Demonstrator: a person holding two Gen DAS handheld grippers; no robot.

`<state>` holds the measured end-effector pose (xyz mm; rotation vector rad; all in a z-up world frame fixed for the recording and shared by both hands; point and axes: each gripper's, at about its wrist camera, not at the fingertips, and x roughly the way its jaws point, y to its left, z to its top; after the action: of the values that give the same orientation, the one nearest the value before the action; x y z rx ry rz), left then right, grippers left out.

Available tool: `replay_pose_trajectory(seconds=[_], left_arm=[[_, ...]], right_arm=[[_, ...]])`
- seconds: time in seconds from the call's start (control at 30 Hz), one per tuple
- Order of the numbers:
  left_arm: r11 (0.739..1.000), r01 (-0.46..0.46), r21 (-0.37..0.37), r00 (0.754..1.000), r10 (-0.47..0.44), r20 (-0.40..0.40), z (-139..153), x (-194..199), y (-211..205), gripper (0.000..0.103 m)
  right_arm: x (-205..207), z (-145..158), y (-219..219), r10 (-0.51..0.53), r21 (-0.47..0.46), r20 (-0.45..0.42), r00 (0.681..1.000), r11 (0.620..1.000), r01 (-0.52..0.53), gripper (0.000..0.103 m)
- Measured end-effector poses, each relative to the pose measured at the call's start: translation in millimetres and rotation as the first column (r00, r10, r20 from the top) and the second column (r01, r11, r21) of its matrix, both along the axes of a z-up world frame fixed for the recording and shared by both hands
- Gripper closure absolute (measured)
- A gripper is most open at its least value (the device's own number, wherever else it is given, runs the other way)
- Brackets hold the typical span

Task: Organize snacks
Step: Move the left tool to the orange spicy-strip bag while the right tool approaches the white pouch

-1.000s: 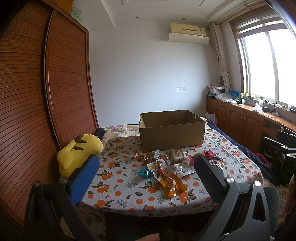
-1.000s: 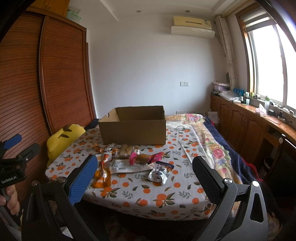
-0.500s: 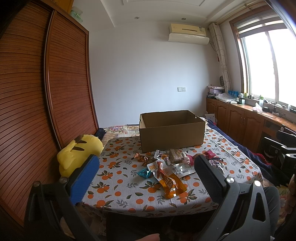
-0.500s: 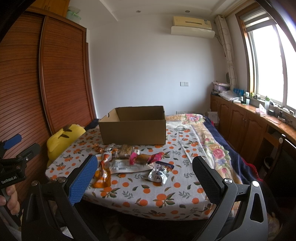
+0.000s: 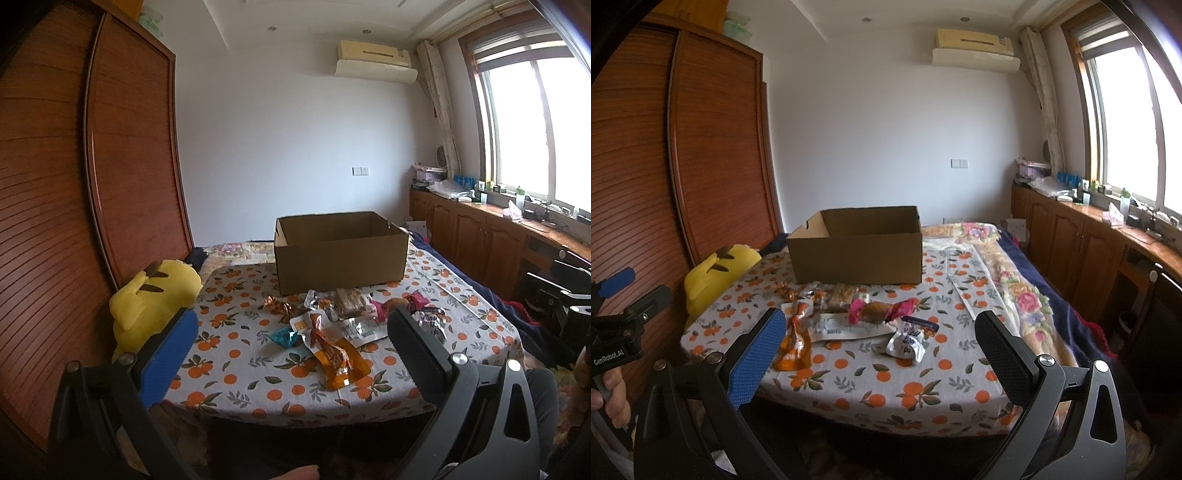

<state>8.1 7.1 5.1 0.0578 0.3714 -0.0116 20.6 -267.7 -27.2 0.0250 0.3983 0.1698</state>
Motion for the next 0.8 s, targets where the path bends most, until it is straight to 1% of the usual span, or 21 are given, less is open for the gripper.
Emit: replay_pose_trajectory(seconds=[0.13, 0.4, 0.57, 0.63, 0.8], left_arm=[[1.000, 0.008, 0.005, 0.999, -0.008, -0.053, -19, 17, -2, 0.000], [0.999, 0.033, -0.039, 0.989, -0.039, -0.143, -47, 63, -6, 0.000], [0.996, 0.049, -0.073, 0.979, -0.062, -0.195, -64, 91, -10, 0.002], [0.995, 0.057, -0.079, 0.976, -0.073, -0.206, -70, 98, -12, 0.002], [0.991, 0.069, -0.118, 0.959, -0.099, -0.267, -89, 123, -15, 0.002]], right_arm=[[14, -8, -2, 0.007, -0.009, -0.018, 1.000, 1.000, -0.007, 0.000], [52, -24, -20, 0.014, -0.030, -0.076, 0.997, 0.999, -0.017, 0.000], [74, -33, -28, 0.051, -0.018, -0.114, 0.992, 0.998, -0.053, 0.000], [81, -36, -29, 0.064, -0.032, -0.122, 0.990, 0.997, -0.068, 0.000], [101, -50, -29, 0.093, -0.031, -0.163, 0.982, 0.995, -0.100, 0.000]])
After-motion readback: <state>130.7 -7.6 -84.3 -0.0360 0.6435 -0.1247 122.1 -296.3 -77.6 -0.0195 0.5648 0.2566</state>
